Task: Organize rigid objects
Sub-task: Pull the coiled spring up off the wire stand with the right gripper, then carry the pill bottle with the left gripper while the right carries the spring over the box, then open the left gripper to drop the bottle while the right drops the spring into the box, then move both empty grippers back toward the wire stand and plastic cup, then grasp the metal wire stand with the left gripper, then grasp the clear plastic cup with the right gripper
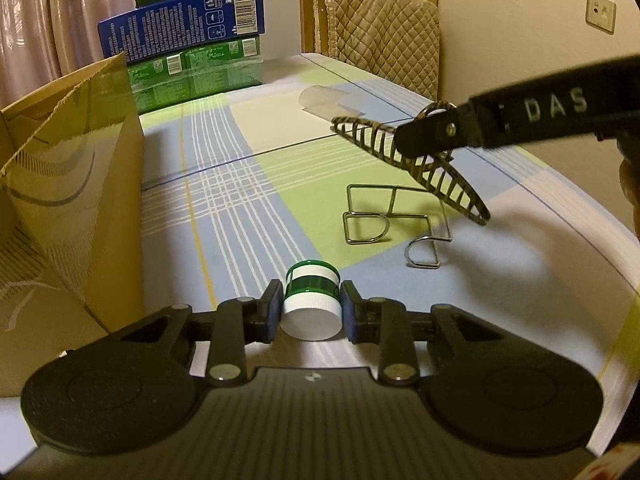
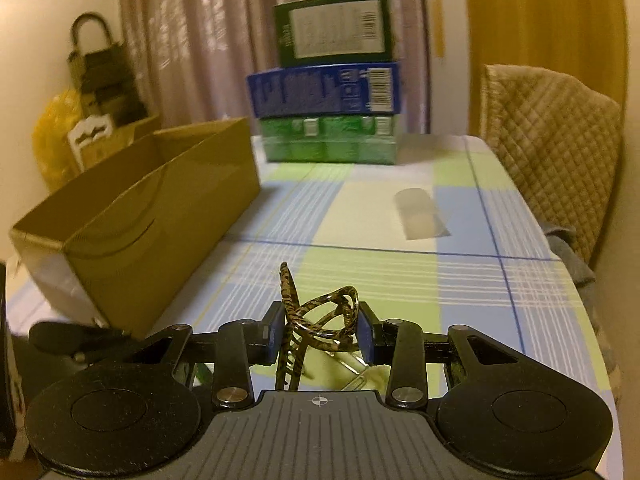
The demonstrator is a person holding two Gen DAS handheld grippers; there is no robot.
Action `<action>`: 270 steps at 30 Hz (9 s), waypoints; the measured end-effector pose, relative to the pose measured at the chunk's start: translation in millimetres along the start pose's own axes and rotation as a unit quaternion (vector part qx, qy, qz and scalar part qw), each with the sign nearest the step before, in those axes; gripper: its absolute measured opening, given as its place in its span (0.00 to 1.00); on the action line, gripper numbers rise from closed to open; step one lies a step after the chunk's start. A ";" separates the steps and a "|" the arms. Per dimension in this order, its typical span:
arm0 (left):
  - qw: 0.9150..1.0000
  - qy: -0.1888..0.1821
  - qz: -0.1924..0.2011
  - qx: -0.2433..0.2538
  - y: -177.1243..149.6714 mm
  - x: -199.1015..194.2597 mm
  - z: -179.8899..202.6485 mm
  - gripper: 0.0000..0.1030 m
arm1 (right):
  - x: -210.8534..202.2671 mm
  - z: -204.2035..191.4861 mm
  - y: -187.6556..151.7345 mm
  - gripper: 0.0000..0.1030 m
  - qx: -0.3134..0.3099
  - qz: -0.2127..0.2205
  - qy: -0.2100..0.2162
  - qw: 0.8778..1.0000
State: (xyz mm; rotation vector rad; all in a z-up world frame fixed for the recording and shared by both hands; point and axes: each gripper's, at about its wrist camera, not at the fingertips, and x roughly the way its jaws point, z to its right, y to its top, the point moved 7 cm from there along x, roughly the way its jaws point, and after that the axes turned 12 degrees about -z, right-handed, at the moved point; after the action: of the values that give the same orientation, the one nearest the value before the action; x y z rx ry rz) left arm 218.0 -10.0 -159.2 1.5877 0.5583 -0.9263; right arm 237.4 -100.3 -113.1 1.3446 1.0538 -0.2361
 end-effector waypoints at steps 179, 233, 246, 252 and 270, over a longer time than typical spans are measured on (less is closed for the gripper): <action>0.996 -0.048 0.073 -0.034 41.8 -168.3 -10.4 0.90 | -142.0 24.7 -34.9 0.72 0.150 0.029 -0.051 0.987; 0.997 -0.067 -0.010 0.027 57.0 49.6 44.9 0.62 | -10.1 99.2 5.4 0.72 0.119 -0.059 -0.076 0.988; 0.998 -0.002 0.027 -0.062 102.9 58.6 -4.7 0.62 | 20.8 102.5 50.5 0.72 0.085 -0.025 -0.052 0.995; 0.994 0.026 0.029 -0.098 116.2 71.1 -24.3 0.62 | 58.4 110.3 72.9 0.72 0.077 -0.023 -0.041 0.996; 0.988 0.025 0.036 -0.149 127.9 98.0 -52.4 0.62 | 148.8 125.9 102.2 0.73 0.052 -0.006 -0.038 0.998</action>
State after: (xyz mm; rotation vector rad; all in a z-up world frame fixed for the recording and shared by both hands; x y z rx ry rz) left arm 387.2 -1.6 -161.5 1.3553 0.6393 -0.7131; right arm 449.4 -119.5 -169.0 1.4113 0.9966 -0.3527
